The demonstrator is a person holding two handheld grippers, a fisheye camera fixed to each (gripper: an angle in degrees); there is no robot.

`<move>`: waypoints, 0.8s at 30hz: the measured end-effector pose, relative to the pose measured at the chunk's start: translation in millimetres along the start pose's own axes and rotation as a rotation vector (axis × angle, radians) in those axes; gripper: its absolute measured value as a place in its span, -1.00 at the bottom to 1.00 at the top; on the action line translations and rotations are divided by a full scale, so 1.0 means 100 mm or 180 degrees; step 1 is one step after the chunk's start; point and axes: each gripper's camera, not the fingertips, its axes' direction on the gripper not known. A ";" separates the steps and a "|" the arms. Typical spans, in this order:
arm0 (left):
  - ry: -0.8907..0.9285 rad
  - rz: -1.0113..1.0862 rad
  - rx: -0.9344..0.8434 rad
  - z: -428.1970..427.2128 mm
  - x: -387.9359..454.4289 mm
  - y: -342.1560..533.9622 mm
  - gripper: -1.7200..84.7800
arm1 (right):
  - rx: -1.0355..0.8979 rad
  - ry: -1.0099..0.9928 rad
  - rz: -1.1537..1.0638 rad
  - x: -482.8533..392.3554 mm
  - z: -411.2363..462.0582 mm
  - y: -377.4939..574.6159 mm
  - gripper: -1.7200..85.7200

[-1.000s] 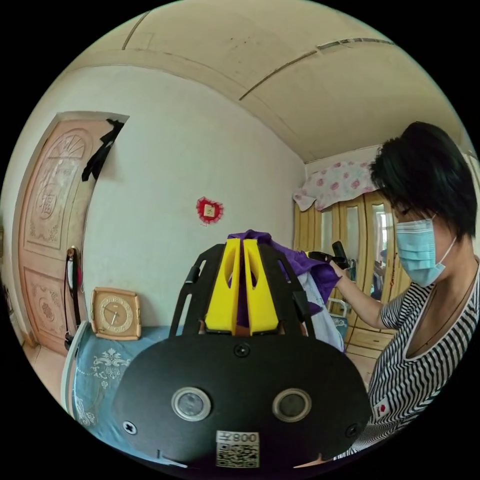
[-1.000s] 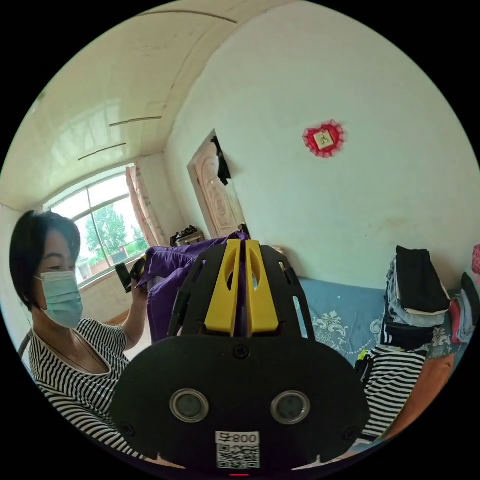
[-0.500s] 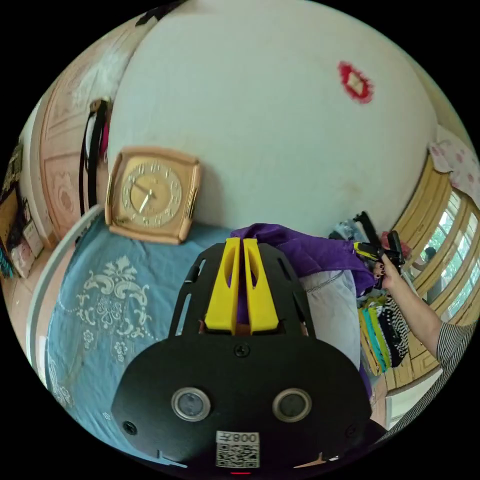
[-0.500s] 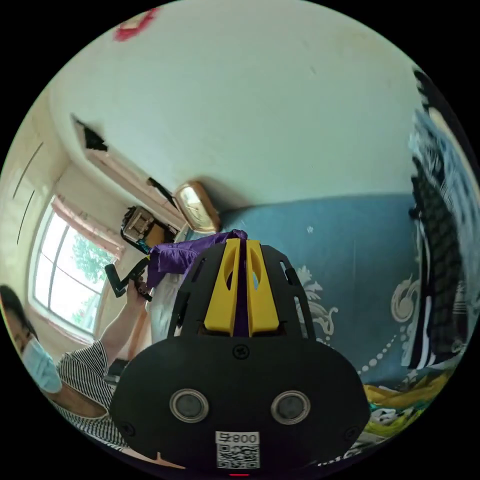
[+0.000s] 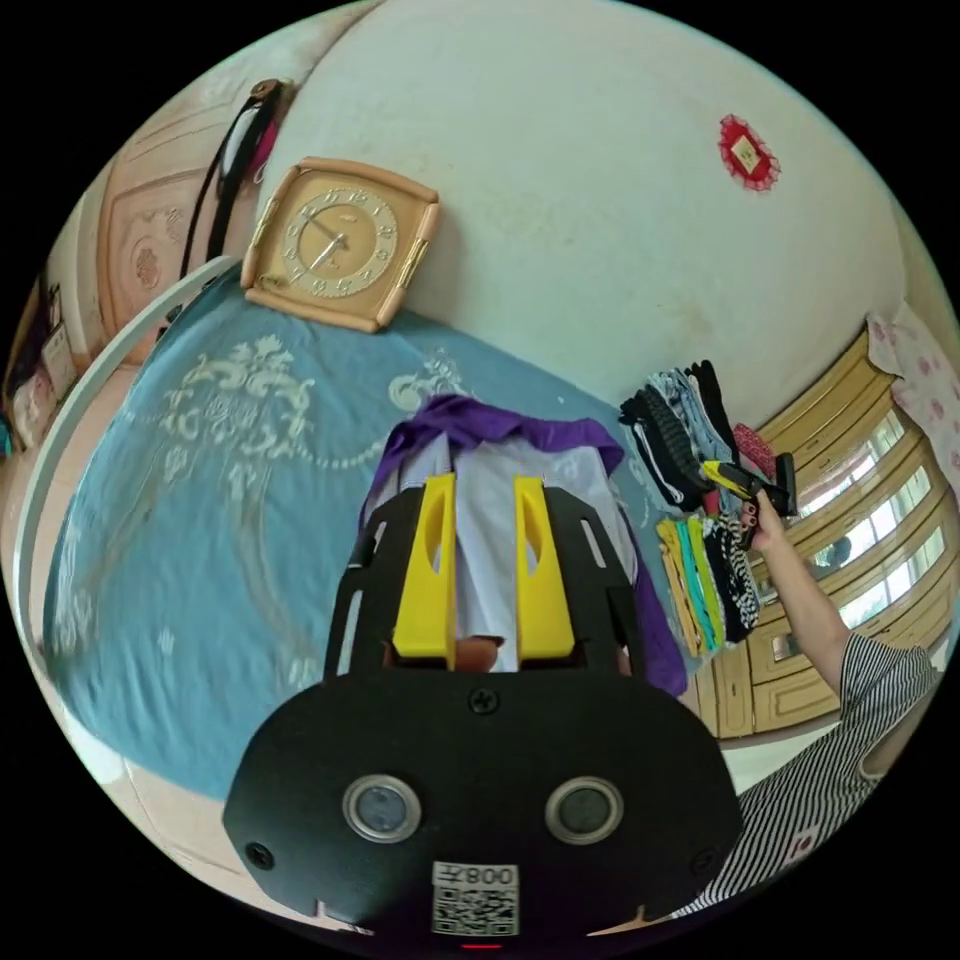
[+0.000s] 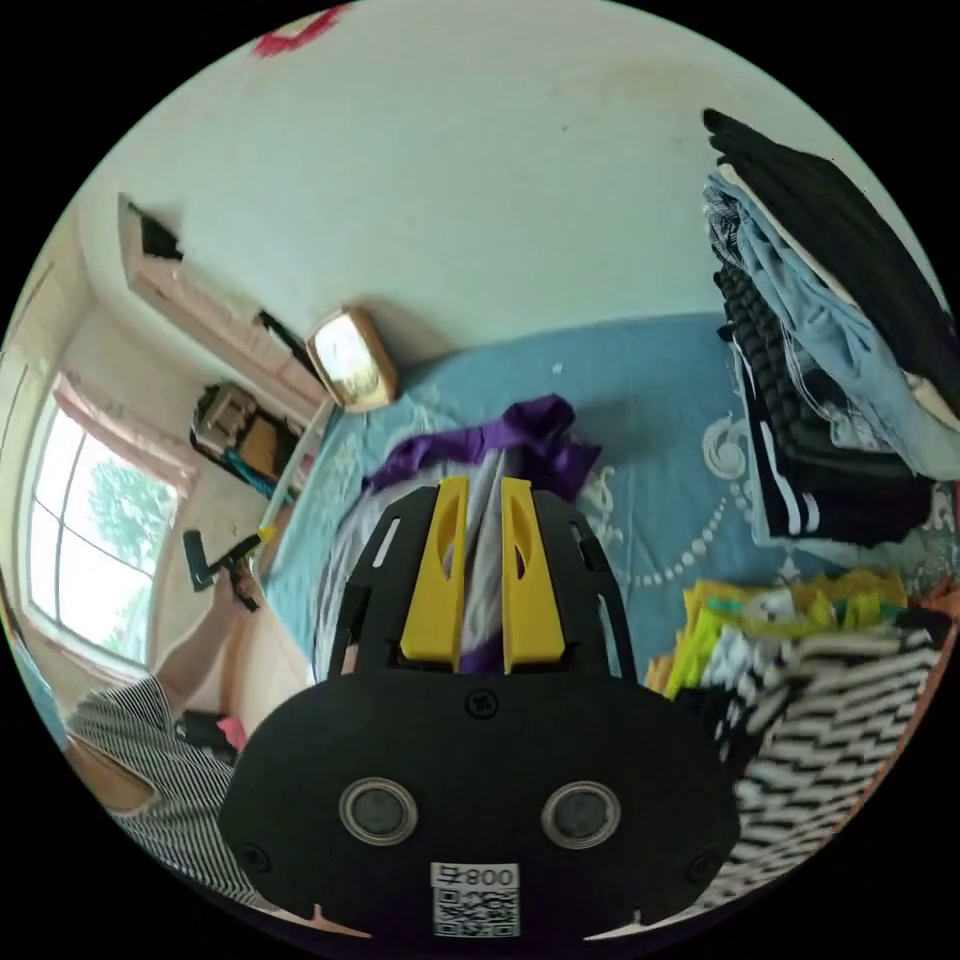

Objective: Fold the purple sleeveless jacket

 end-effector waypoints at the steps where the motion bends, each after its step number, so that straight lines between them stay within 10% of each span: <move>1: -0.0010 -0.0116 -0.0093 -0.15 -0.19 0.26 -0.72 | -0.0172 0.0120 -0.0111 -0.22 0.09 0.31 -0.81; 12: 0.0181 -0.1373 -0.0705 -0.87 -1.66 2.39 -0.67 | -0.1020 0.0758 0.0420 -1.01 0.83 2.59 -0.78; 24: 0.0604 -0.1453 -0.0818 -1.16 -2.35 2.54 -0.90 | -0.1412 0.0836 0.0581 -1.80 1.36 2.85 -0.94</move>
